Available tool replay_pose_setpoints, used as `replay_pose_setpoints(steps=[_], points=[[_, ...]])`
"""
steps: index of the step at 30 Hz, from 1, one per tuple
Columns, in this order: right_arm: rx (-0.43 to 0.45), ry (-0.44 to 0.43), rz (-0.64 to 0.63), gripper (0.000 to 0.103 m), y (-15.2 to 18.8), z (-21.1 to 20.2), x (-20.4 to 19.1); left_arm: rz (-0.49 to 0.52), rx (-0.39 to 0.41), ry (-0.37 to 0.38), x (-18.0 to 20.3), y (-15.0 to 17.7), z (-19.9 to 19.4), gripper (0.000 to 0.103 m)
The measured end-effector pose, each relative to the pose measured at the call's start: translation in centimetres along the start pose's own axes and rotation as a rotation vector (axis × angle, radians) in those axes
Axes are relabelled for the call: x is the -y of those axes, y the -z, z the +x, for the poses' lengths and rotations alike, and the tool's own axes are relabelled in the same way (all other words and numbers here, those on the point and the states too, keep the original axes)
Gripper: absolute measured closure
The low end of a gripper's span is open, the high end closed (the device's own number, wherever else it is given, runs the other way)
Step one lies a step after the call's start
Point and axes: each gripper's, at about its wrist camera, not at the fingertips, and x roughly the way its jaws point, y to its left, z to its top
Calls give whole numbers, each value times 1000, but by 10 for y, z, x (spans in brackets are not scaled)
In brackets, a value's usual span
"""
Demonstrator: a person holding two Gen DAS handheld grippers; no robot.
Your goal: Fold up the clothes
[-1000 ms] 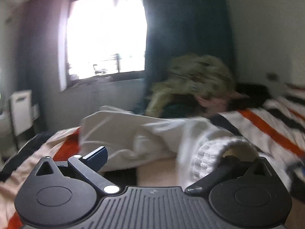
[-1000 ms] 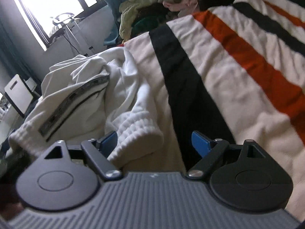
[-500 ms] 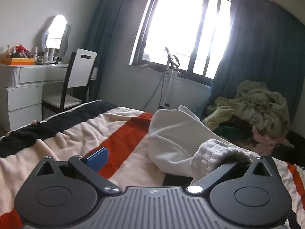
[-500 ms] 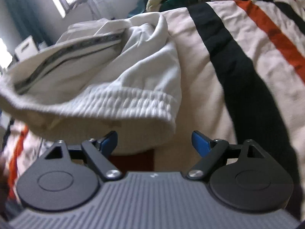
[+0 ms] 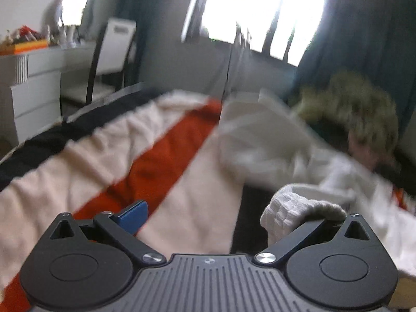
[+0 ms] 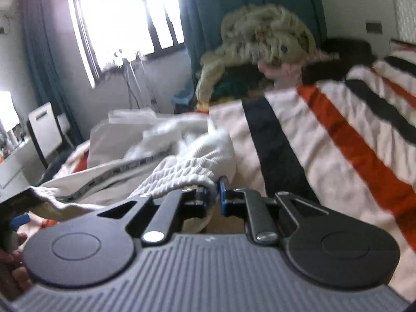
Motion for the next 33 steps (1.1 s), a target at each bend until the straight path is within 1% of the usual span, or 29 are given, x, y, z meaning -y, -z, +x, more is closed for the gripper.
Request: replay_pose_setpoints(steps=[1,3,4,5,6,7,8,9,10,11,12,13,14,16,18,19,20,21,22,23,25,26,27,28,29,30,31,32,33], points=[[-56,-9,27,90,6,4,4,11,-37,2,-1,4,-1,7],[-169,-27,80,89,18,12,13,22,-98,15,-3,11,-4,8],[-194,-32,106,89,21,12,17,22,-112,35,-3,14,-10,7],[-205,-35,124,87,22,12,18,24,-123,59,-4,16,-16,6],[-206,-57,148,85,22,8,21,25,-134,82,-4,19,-22,5],[-205,-82,171,77,21,3,24,13,-133,111,-7,22,-30,5],[-205,-106,195,66,21,-2,28,-6,-128,144,-10,25,-41,6],[-199,-152,226,59,21,-6,31,-28,-123,185,-15,29,-51,5],[-187,-189,254,41,23,-12,33,-50,-122,228,-19,32,-60,5],[-176,-225,282,25,24,-18,33,-74,-121,272,-23,34,-64,5],[-160,-245,306,19,25,-21,35,-99,-119,307,-26,35,-67,5],[-144,-263,329,20,24,-23,37,-112,-115,319,-26,34,-67,5],[-133,-262,348,20,23,-22,37,-122,-110,324,-26,33,-66,5],[-120,-248,390,20,22,-16,42,-137,-93,298,-22,28,-55,5],[-136,-194,442,20,24,0,52,-147,-110,296,-14,25,-36,7],[-151,-159,472,19,25,9,58,-153,-121,297,-9,23,-26,10],[-165,-145,500,19,27,18,62,-158,-132,299,-5,21,-16,12],[-179,-133,527,19,28,27,66,-163,-144,300,-1,20,-6,17],[-191,-144,549,19,29,36,68,-167,-154,298,3,19,3,21],[-196,-153,539,20,28,43,66,-171,-164,294,7,19,11,23],[-202,-159,490,20,27,55,58,-183,-183,283,11,19,25,42],[-204,-157,452,20,27,60,52,-193,-193,273,12,20,32,48],[-222,-174,448,21,30,66,47,-215,-196,271,9,18,36,58],[-241,-193,447,29,33,72,43,-242,-198,271,6,15,39,67],[-252,-191,460,39,38,76,39,-268,-199,271,2,13,41,73],[-261,-187,473,45,43,79,35,-293,-198,280,-3,7,42,81],[-256,-174,492,53,47,78,29,-317,-197,291,-9,1,43,85],[-250,-161,512,63,51,77,22,-322,-181,290,-14,-10,41,86],[-243,-147,532,67,55,76,16,-321,-161,285,-20,-22,39,87]])
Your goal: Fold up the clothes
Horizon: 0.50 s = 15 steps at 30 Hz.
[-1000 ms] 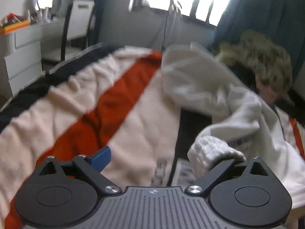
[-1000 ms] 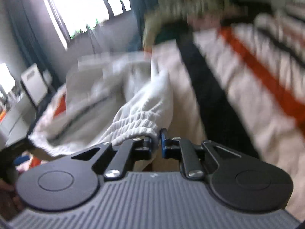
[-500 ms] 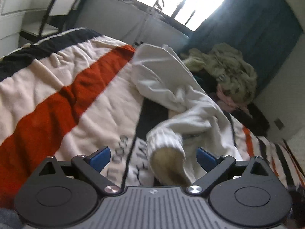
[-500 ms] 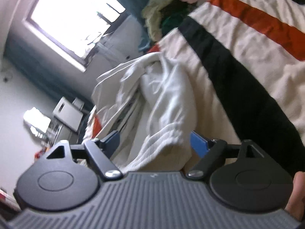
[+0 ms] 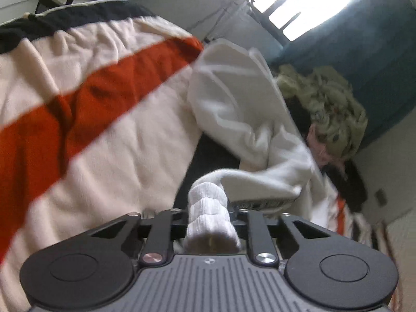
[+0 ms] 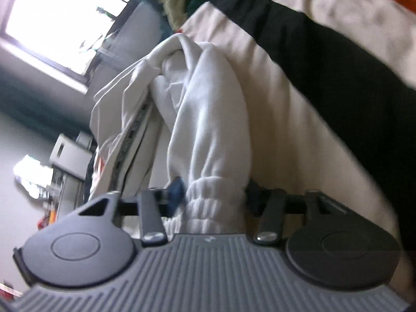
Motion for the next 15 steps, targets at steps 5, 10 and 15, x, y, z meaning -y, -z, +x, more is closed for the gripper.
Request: replay_pose_setpoints(steps=[5,10,15], points=[[3,-145,102,77,58,3,-52,16,122,-32,-16,-83,-35,88],[-151,-293,51,77,137,48,-152,-28,253,-124,-63,-195,-78,88],[-351,-424,-19,77,203,122,-262,30,368,-324,-114,-289,-96,88]])
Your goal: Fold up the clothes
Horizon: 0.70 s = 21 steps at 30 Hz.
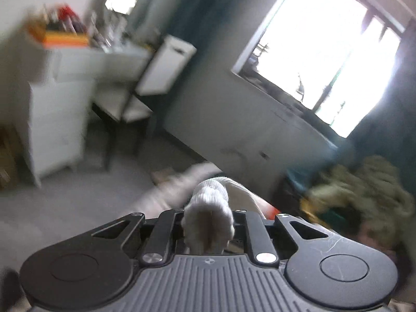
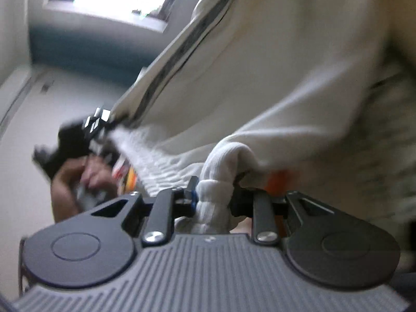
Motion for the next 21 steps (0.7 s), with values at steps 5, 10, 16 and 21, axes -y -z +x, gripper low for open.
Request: replay_pose_setpoints(steps=[5,10,16,21], points=[[-142,-53,7,76,9,95,-15,76,-38,-220,-54,-30,77,88],[-229,-36,41,75,1,149,3,51,-143,-275,-93,-14,145,85],[-290,-27,52,68,-10,150,-9,155,-111,-276,-80,-9,145,62],[-402,-57,73,26,5,134,-10,198,-95,-294,-65,-10,99,23]])
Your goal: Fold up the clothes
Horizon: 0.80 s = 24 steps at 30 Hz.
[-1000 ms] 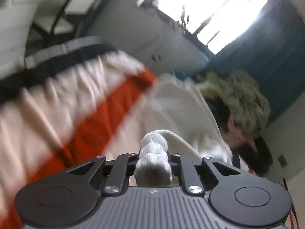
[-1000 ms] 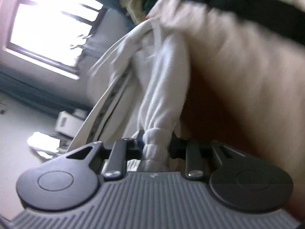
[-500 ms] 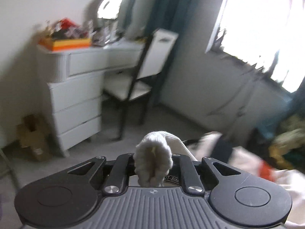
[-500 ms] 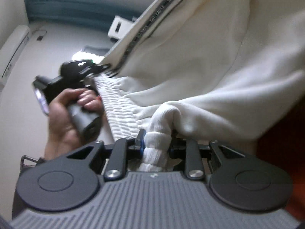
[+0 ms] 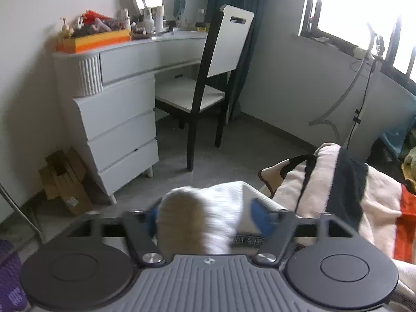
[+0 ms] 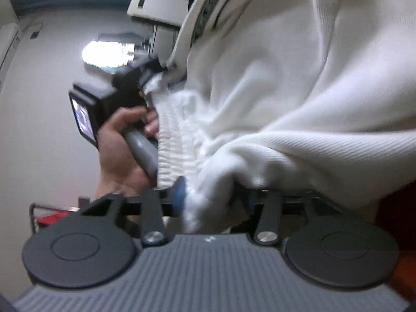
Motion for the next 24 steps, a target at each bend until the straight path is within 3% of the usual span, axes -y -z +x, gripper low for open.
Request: replay_pose_setpoints(steps=[1,7,14,18,24], points=[[-21,2,-22,19,6,-3,-6,12,27,7,1,0,-15,17],[19,64,-235,19,38,-65,-43,54,109,136,29,16,-119,14],[306,254,-566,19,51,-182,-89,105,181,331,96,79,-251,10],[479,342,-691,19,62,-259,-91,131,195,436,137,124,-315,10],[677,504,-841,19,75,-355,-81,193,264,522,191,199,-386,10]])
